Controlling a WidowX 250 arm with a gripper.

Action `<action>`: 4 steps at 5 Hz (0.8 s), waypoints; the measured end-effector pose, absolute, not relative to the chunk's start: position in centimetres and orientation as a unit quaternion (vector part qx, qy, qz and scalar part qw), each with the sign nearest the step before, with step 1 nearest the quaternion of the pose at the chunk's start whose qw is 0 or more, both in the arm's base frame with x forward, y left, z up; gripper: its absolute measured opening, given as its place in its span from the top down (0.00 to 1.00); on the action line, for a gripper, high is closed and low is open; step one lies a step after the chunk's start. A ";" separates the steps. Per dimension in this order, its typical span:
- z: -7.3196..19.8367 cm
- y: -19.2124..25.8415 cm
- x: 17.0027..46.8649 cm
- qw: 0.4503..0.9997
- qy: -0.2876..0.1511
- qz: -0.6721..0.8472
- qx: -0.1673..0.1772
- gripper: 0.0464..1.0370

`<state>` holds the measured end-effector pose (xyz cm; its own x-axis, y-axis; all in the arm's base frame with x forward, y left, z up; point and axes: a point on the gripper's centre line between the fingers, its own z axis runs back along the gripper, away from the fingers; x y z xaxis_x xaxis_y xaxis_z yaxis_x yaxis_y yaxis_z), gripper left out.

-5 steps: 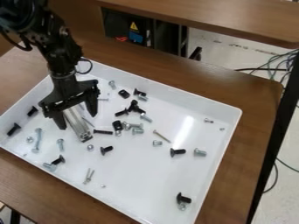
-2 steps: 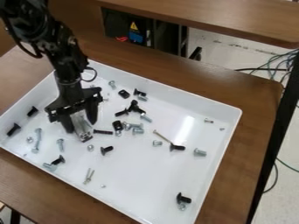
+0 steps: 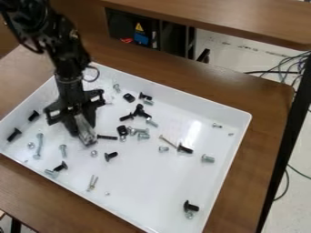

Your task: Sweep into pile

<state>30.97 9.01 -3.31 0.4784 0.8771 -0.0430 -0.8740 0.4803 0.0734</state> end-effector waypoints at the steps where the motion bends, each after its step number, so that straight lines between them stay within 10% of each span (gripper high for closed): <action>1: -3.0 11.4 32.1 0.876 0.073 0.474 0.054 0.67; 4: -4.8 16.1 35.8 0.920 0.098 0.371 0.079 0.67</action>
